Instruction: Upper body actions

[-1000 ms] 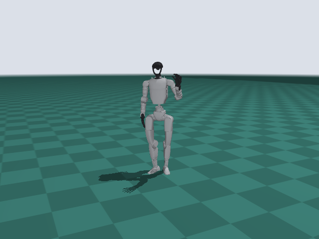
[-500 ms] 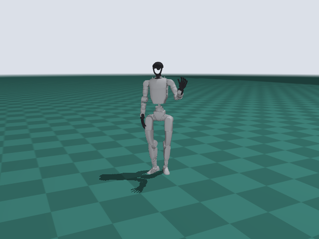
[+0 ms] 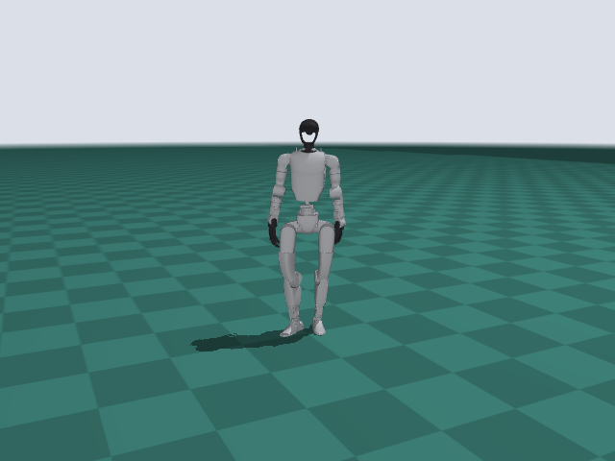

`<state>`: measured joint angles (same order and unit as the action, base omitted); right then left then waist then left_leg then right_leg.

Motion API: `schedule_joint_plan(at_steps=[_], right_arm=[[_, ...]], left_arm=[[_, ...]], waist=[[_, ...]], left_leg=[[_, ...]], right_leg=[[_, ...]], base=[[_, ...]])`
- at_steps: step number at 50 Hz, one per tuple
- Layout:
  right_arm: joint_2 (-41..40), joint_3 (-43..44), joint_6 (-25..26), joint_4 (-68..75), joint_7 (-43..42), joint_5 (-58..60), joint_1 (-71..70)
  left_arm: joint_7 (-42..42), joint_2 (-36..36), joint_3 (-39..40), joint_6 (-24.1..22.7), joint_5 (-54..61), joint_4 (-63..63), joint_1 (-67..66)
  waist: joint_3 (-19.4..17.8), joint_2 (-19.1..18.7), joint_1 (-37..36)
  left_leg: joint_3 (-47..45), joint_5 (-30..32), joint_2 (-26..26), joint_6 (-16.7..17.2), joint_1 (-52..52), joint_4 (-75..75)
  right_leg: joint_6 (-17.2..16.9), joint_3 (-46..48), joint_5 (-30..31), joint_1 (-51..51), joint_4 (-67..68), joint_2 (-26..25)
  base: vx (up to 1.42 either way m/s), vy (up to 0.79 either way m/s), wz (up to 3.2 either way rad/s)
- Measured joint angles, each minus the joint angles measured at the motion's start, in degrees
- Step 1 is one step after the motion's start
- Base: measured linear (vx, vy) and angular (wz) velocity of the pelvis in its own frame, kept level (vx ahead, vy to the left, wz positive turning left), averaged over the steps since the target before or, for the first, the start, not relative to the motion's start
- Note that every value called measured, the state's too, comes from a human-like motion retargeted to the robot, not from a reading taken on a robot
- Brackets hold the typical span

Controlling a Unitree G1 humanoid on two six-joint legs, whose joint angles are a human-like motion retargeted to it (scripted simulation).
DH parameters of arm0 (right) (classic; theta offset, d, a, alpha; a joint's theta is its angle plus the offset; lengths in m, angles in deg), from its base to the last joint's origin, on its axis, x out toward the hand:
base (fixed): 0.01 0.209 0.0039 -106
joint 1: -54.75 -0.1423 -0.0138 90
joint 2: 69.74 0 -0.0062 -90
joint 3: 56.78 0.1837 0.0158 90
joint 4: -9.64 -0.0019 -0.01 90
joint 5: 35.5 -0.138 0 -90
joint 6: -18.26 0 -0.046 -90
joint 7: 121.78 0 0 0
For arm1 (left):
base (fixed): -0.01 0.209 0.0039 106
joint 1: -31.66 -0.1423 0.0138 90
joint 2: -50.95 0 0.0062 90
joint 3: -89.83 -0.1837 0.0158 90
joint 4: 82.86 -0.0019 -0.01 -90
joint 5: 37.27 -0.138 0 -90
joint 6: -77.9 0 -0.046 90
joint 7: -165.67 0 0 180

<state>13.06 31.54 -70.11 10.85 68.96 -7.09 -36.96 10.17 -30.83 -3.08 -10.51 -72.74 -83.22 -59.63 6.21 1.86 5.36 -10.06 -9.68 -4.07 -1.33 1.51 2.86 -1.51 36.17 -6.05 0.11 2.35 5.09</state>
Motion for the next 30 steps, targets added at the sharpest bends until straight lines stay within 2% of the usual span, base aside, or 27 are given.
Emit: schedule_joint_plan(at_steps=[2, 5, 8, 13, 18, 25, 30], right_arm=[[-0.4, -0.3, -0.3, -0.7, 1.2, -0.6, 0.0], [-0.8, -2.0, -0.8, -2.1, 1.1, -2.4, 0.0], [-1.3, -3.4, -1.7, -2.6, -0.1, -3.3, -0.2], [-2.4, -6.8, -1.5, -4.8, 1.6, -0.1, -1.7], [-3.0, -11.5, -2.9, -8.8, 2.2, 4.0, -3.7], [-2.6, -14.0, -5.3, -13.2, 0.9, 8.0, -3.2], [-2.7, -13.8, -4.7, -11.3, 1.9, 5.7, -4.2]], left_arm=[[-0.5, 1.1, 3.8, 0.6, 2.7, 1.4, -1.6], [-4.5, 1.0, 10.3, -5.1, 8.7, 4.4, -1.2], [-7.4, -1.9, 7.9, -8.9, 12.1, 5.5, 0.4], [-5.1, -6.0, 6.7, -7.1, 8.6, 4.9, 4.4], [-5.3, -9.6, 6.9, -5.4, 6.6, 2.2, 8.0], [-5.0, -11.1, 6.0, -4.9, 5.4, 2.0, 10.3], [-4.1, -10.5, 5.7, -5.8, 5.9, 4.4, 11.1]], waist=[[-0.3, 0.0, 0.0], [-1.7, 0.4, -6.1], [-3.2, 1.2, -7.7], [-4.7, 2.4, -8.8], [-5.3, 3.3, -8.4], [-6.5, 3.3, -8.4], [-8.5, 4.4, -10.1]], left_leg=[[-0.2, 0.6, 0.1, -0.5, -0.7, 0.0], [-6.4, 1.2, 2.0, -0.6, -2.9, 2.0], [-6.5, 1.0, 2.4, -0.7, -2.6, 2.3], [-6.8, 1.0, 3.8, -0.8, -3.6, 2.9], [-8.0, 1.7, 5.1, -0.7, -5.3, 2.9], [-6.8, 2.4, 6.4, -0.1, -6.5, 3.4], [-6.7, 2.1, 6.1, 0.6, -8.4, 5.4]], right_leg=[[0.0, 0.0, -0.3, -0.2, 0.5, -0.2], [0.6, -6.0, 0.0, -1.3, 1.5, -1.1], [0.9, -5.7, -0.6, -1.4, 3.2, -1.1], [1.4, -6.3, -0.6, -3.4, 7.1, -2.1], [-1.2, -7.9, 1.3, -5.8, 10.2, -2.1], [0.6, 0.8, 1.5, -4.1, 6.7, 2.7], [-1.0, -3.4, 4.3, -5.2, 4.3, 5.6]], base=[[0.07, 0.01, 0.37], [0.06, 0.03, -1.49], [0.01, 0.01, -0.26], [-0.01, -0.07, -0.1], [-0.08, -0.1, -0.23], [-0.06, -0.11, 0.12], [-0.15, -0.19, 0.1]])
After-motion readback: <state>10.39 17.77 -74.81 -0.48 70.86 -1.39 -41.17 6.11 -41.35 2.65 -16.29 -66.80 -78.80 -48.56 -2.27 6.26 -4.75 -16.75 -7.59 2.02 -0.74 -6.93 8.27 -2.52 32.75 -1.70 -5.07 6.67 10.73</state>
